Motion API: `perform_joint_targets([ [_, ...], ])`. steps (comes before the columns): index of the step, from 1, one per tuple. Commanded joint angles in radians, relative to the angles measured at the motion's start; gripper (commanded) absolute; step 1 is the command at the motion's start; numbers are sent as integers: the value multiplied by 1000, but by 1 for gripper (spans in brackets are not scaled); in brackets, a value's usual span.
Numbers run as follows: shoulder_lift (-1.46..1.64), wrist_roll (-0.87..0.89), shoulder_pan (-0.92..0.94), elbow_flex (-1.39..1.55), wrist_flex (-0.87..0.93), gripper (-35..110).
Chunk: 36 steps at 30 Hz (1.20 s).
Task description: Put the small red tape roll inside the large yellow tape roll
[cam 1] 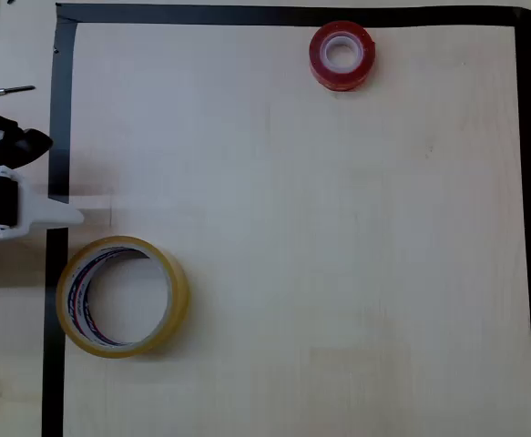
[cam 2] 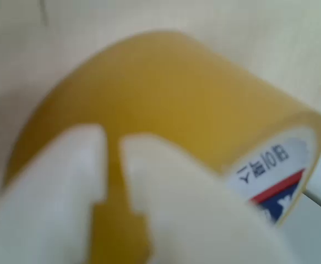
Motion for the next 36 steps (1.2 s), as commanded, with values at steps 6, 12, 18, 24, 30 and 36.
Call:
perform_joint_targets([
  [6,-52,11,-29,-86,43,0],
  [12,-69,11,-31,-100,41,0],
  [18,-327,5,-28,-304,-14,0],
  [24,-913,-21,-67,-764,-3,0],
  [30,-1221,-118,-229,-1078,-6,0],
  [36,-1612,-118,-299,-1434,-12,0],
])
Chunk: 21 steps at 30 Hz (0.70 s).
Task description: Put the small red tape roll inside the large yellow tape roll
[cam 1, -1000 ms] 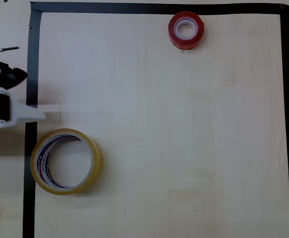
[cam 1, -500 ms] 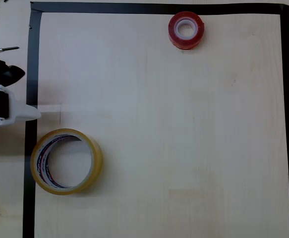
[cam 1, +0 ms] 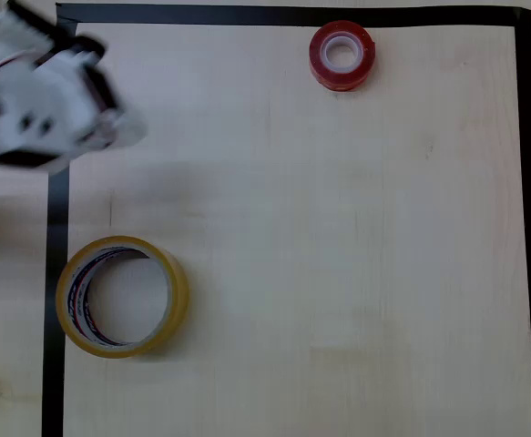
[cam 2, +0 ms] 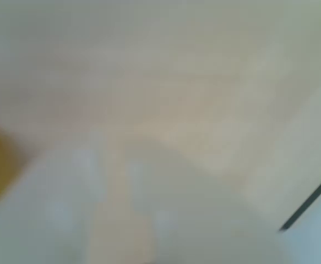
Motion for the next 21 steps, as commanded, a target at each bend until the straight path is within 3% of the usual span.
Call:
perform_joint_targets([
  [1,-190,-23,-43,-275,-40,0],
  [4,-256,-35,-72,-304,-152,0],
  [9,-497,-41,-106,-580,-61,0],
  [12,-520,-75,-106,-592,-29,0],
  [17,-535,-75,-63,-637,-86,0],
  [21,-744,-75,-52,-827,-91,0],
])
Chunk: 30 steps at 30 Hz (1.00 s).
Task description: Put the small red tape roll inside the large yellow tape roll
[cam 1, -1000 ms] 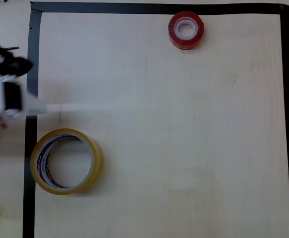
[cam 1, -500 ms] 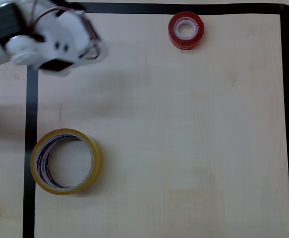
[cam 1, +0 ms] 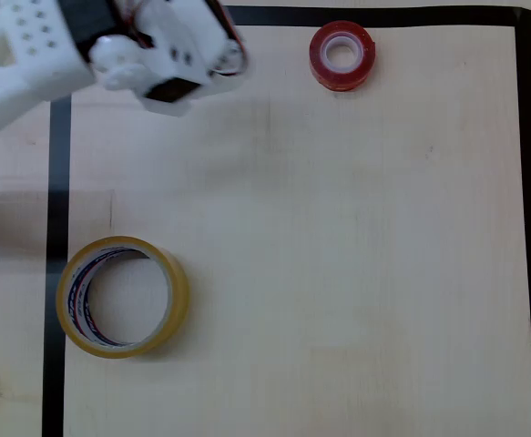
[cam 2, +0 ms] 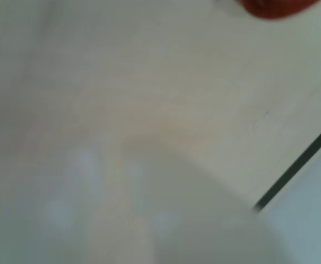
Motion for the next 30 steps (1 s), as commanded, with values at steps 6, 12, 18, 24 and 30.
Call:
perform_joint_targets([
  [6,-394,-52,8,-571,34,0],
  [12,-888,-135,12,-1434,272,0],
  [18,-828,-135,-17,-1427,285,0],
  [24,-787,-140,-40,-1440,244,0],
  [30,-861,-140,-44,-1445,115,0],
])
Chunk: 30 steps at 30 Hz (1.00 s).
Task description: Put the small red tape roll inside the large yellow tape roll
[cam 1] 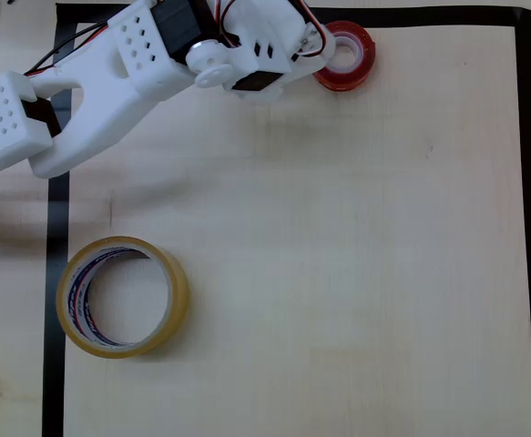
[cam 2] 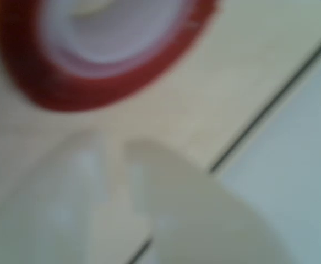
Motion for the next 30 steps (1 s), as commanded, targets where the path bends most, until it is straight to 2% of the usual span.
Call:
perform_joint_targets([
  [1,44,-15,-26,-103,-103,0],
  [9,-29,-8,-34,-103,-241,0],
  [16,-91,54,-35,-104,-250,0],
  [30,-61,141,-38,-103,60,0],
])
